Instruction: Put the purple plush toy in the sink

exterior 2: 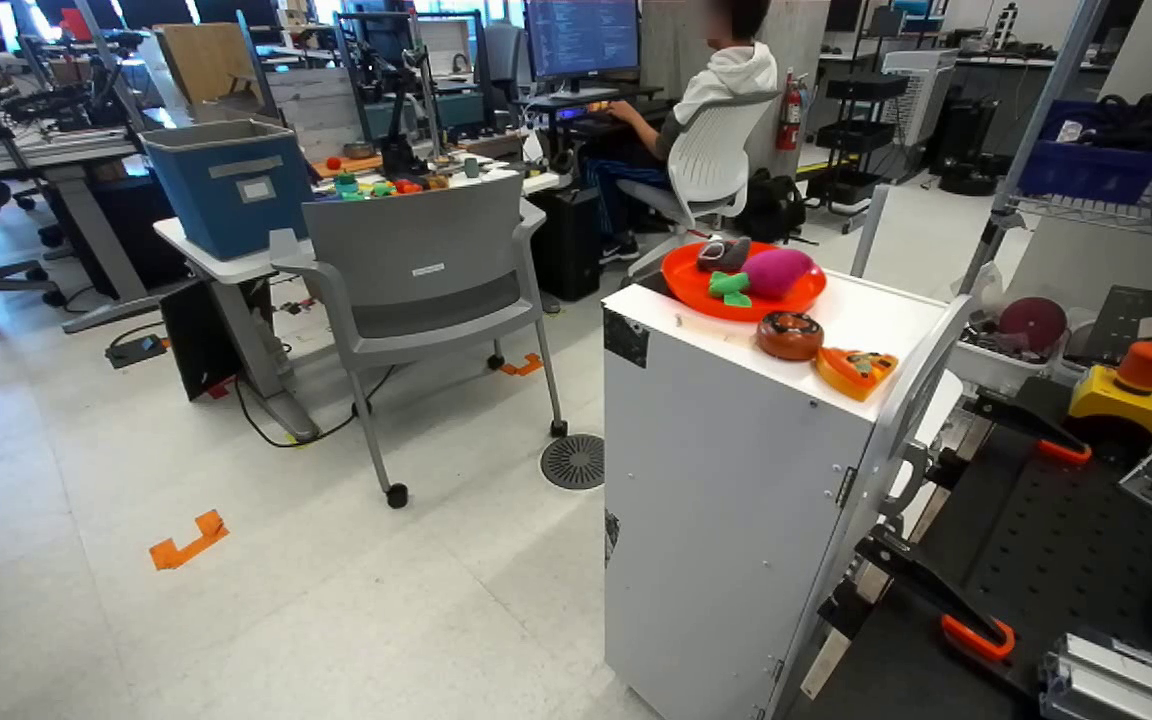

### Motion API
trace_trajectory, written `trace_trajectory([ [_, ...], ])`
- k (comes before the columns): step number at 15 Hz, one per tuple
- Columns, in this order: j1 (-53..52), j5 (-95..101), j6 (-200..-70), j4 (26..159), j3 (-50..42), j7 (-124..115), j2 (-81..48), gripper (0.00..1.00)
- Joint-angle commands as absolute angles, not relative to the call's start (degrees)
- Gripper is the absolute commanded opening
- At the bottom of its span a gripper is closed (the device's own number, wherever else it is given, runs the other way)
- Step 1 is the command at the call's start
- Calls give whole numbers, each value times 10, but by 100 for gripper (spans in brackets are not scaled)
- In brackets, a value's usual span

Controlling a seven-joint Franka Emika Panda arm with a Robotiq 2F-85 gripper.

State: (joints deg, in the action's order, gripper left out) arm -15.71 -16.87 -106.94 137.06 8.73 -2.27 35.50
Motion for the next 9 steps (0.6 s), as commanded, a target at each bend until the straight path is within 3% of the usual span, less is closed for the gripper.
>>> trace_trajectory([
  [1,-148,-173,-1066,1369,94,-19,355,100],
  [9,-142,-178,-1079,1377,90,-26,372,100],
])
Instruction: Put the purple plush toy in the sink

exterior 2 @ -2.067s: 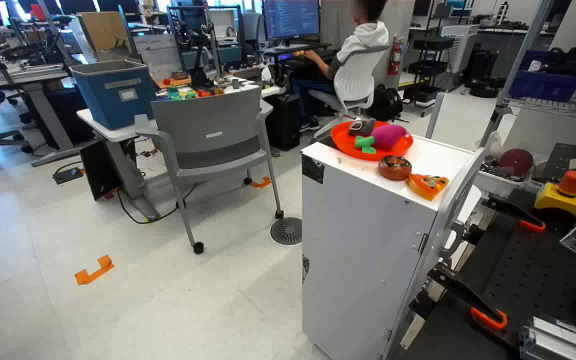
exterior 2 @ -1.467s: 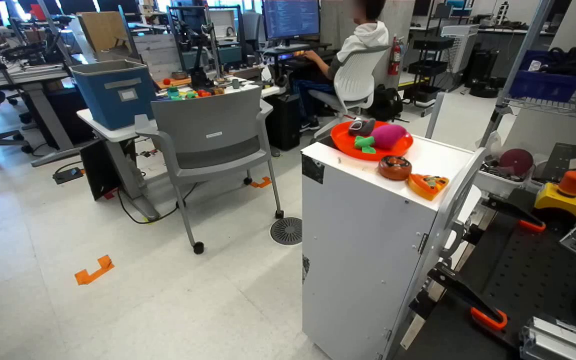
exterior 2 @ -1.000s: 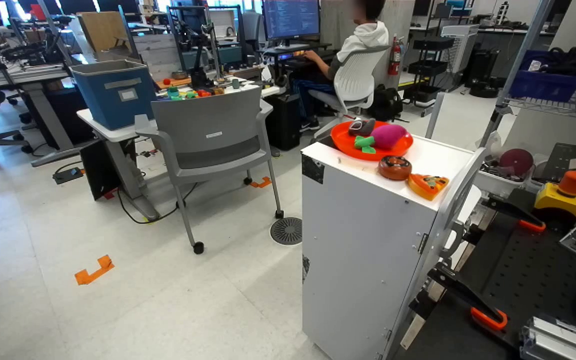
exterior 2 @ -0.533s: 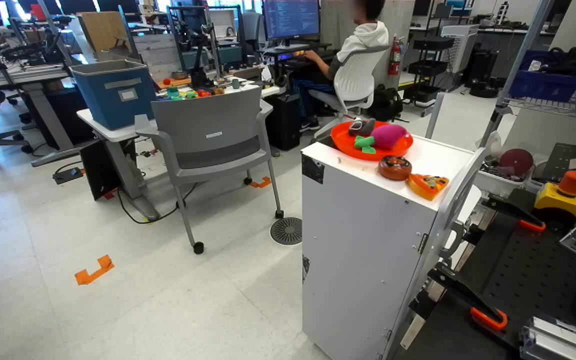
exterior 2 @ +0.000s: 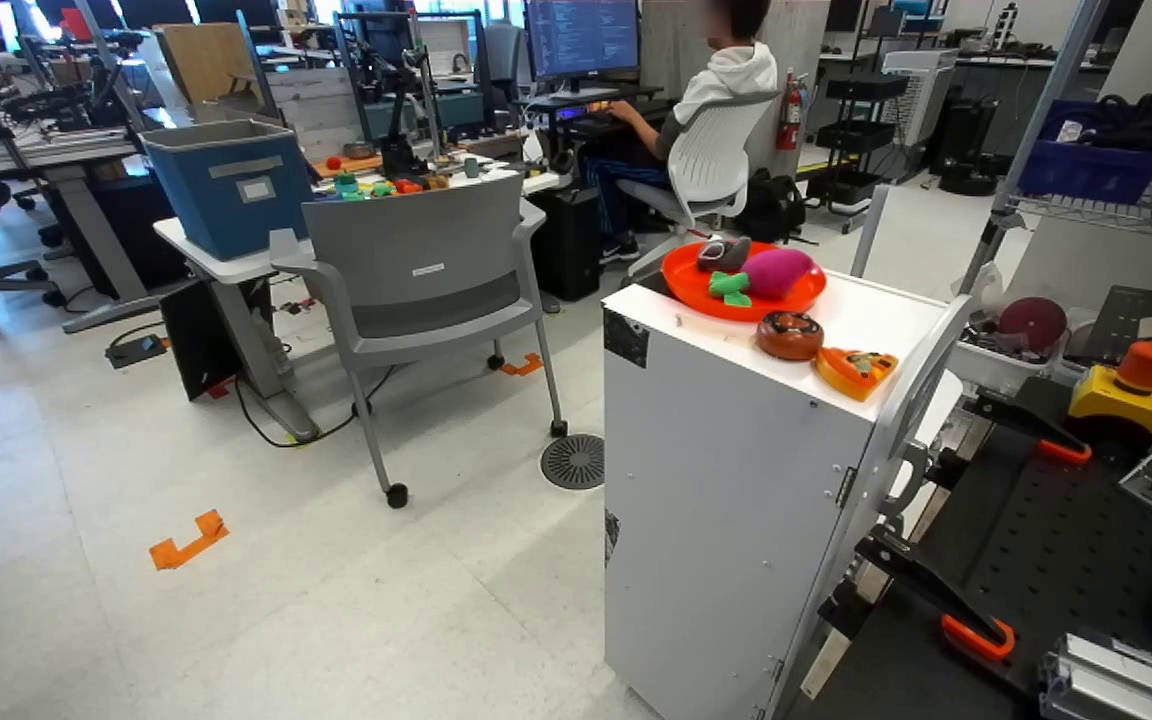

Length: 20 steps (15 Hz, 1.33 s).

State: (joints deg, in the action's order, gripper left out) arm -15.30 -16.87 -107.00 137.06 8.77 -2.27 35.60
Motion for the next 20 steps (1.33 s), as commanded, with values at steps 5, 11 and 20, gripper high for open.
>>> trace_trajectory([
  [5,-120,-187,-1092,1387,78,-49,394,100],
  [11,-79,-193,-1116,1414,61,-85,426,100],
  [20,-32,-190,-1147,1458,39,-127,448,100],
])
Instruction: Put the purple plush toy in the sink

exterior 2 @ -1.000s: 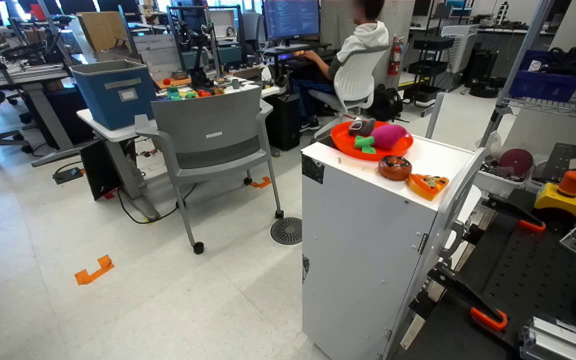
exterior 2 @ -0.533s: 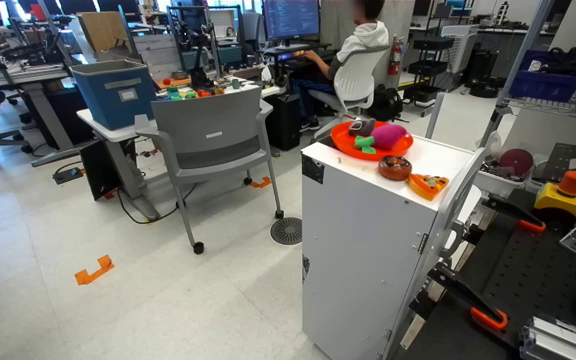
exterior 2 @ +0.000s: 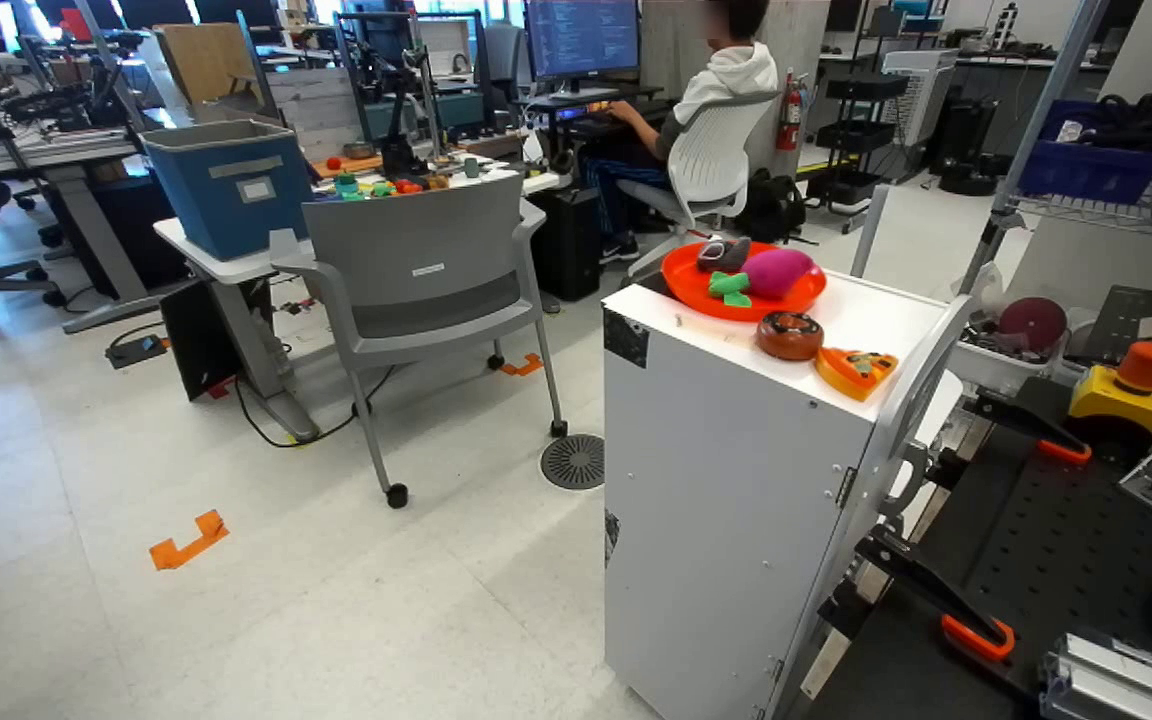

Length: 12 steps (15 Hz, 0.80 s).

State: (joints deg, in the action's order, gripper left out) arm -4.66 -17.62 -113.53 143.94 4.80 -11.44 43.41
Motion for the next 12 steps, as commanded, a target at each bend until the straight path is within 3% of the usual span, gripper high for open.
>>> trace_trajectory([
  [1,-26,-188,-1147,1460,37,-132,445,100],
  [12,52,-169,-1154,1476,38,-215,430,100],
])
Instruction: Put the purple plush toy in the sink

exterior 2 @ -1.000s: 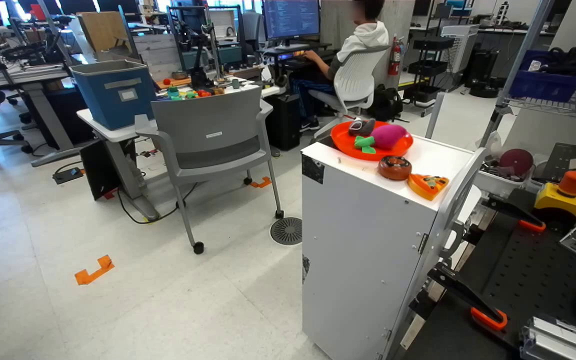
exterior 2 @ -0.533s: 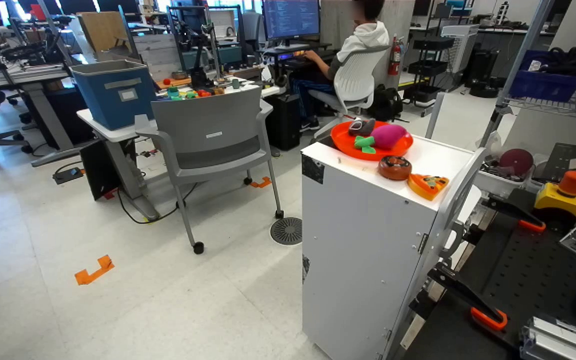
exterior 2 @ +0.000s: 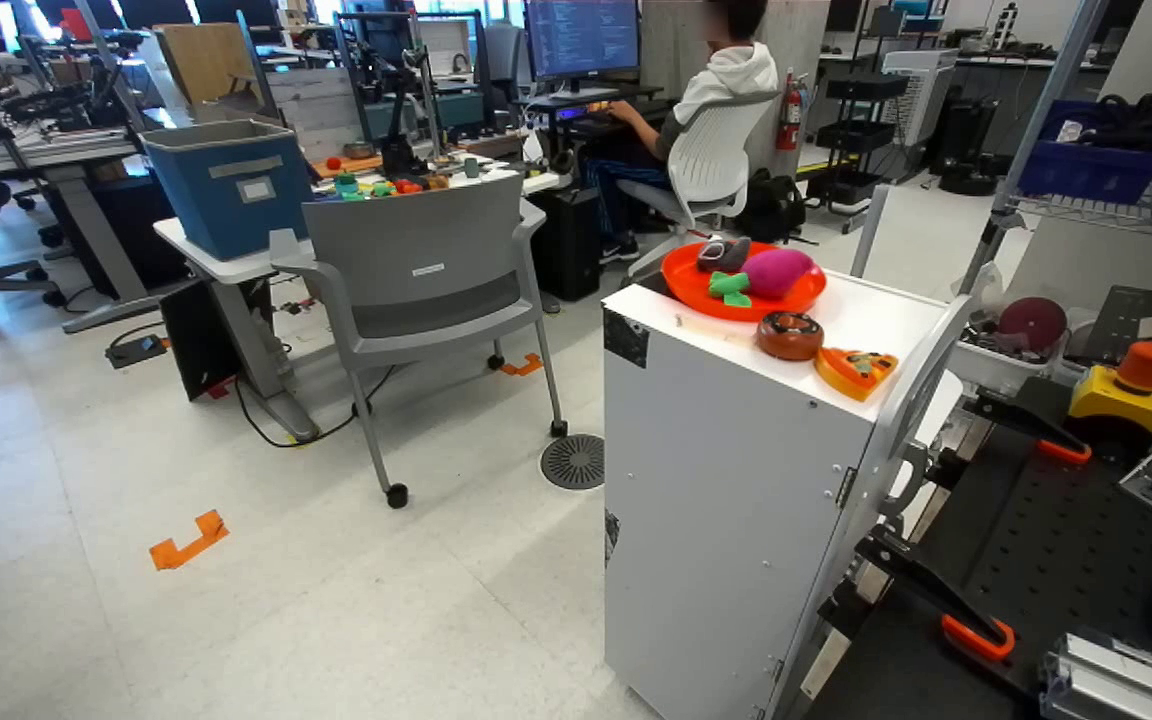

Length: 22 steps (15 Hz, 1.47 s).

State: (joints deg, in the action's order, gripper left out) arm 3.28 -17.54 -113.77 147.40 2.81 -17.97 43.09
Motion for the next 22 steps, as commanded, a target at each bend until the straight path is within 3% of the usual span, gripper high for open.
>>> trace_trajectory([
  [1,60,-162,-1159,1476,44,-231,429,100],
  [9,101,-88,-1153,1462,88,-338,407,100],
  [22,-22,-153,-1064,1403,3,-47,332,100],
])
